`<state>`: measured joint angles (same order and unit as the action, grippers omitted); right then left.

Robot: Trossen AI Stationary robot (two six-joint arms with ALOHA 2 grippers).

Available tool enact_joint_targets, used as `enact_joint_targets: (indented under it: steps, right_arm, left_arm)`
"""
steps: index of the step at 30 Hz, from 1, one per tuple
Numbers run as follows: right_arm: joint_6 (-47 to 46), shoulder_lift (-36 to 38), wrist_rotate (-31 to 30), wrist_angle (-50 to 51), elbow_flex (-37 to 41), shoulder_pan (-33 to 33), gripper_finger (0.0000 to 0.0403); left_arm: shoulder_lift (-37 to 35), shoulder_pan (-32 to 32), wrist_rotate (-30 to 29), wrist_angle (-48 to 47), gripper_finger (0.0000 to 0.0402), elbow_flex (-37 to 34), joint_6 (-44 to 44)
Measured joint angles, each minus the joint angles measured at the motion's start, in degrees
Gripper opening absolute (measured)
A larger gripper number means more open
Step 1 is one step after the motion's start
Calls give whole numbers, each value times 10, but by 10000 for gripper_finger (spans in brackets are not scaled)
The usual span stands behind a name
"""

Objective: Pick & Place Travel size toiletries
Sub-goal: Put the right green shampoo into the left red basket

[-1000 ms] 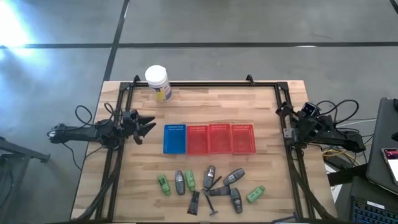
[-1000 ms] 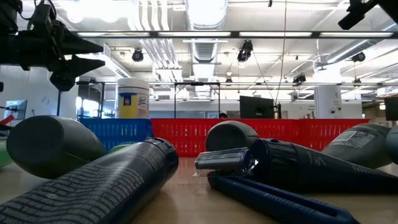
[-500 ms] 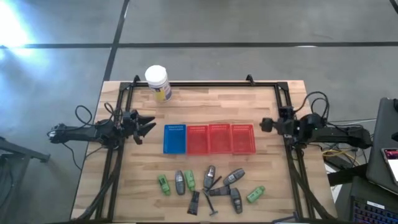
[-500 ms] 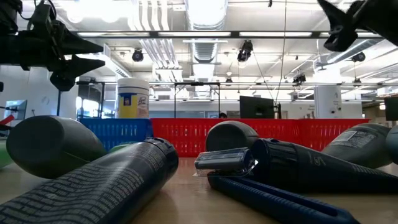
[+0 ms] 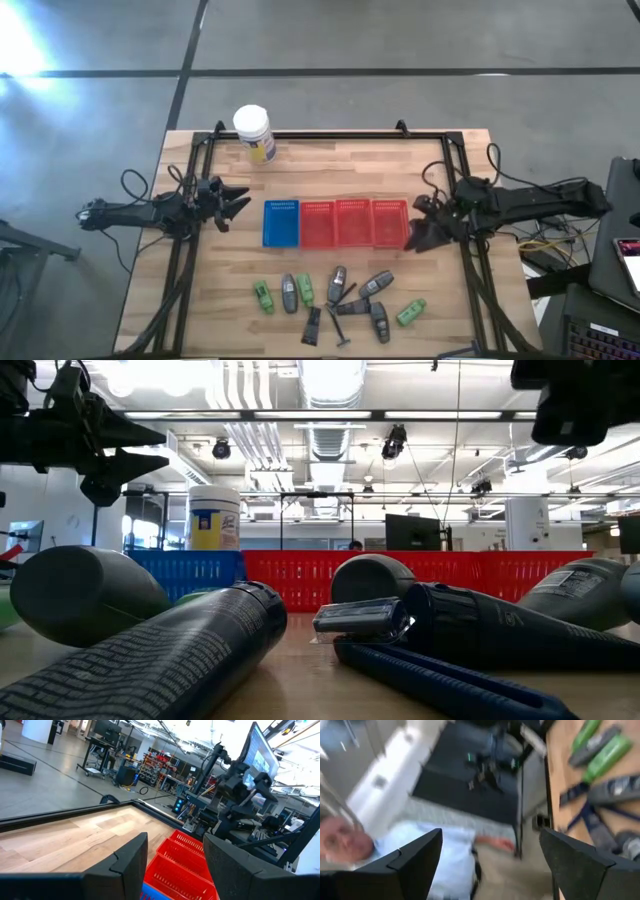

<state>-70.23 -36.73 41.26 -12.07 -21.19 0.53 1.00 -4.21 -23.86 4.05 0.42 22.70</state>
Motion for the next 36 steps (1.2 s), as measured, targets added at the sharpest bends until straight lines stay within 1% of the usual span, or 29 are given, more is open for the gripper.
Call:
enact_joint_targets:
  steps: [2,5,6,8,10,11,16,19,21,25,29,33,36]
  right_arm:
    - [40,-11,20,97,-34,5,319]
    - [152,-27,20,309,-90,27,307]
    - [192,-34,15,378,-109,38,303]
    - [260,-53,-15,496,-140,64,293]
    - [299,-75,-49,562,-157,99,284]
    - [307,-87,-65,570,-162,118,279]
    - [315,-165,-140,544,-171,220,262]
    - [314,-227,-192,551,-179,283,262]
    - [315,-267,-207,550,-187,323,266]
    - [339,-353,-229,553,-223,398,279]
    - [390,-427,-287,567,-278,454,299]
    - [422,-491,-367,611,-342,486,329]
    - [424,-528,-398,627,-381,500,352]
  left_arm:
    - [0,0,0,0,197,0,0]
    - [0,0,0,0,197,0,0]
    - [0,0,0,0,197,0,0]
    - [0,0,0,0,197,0,0]
    - [0,0,0,0,197,0,0]
    - [0,0,0,0,197,0,0]
    - [0,0,0,0,197,0,0]
    - [0,0,0,0,197,0,0]
    - [0,0,0,0,197,0,0]
    - [0,0,0,0,197,0,0]
    - [0,0,0,0,197,0,0]
    - [0,0,0,0,197,0,0]
    - [0,0,0,0,197,0,0]
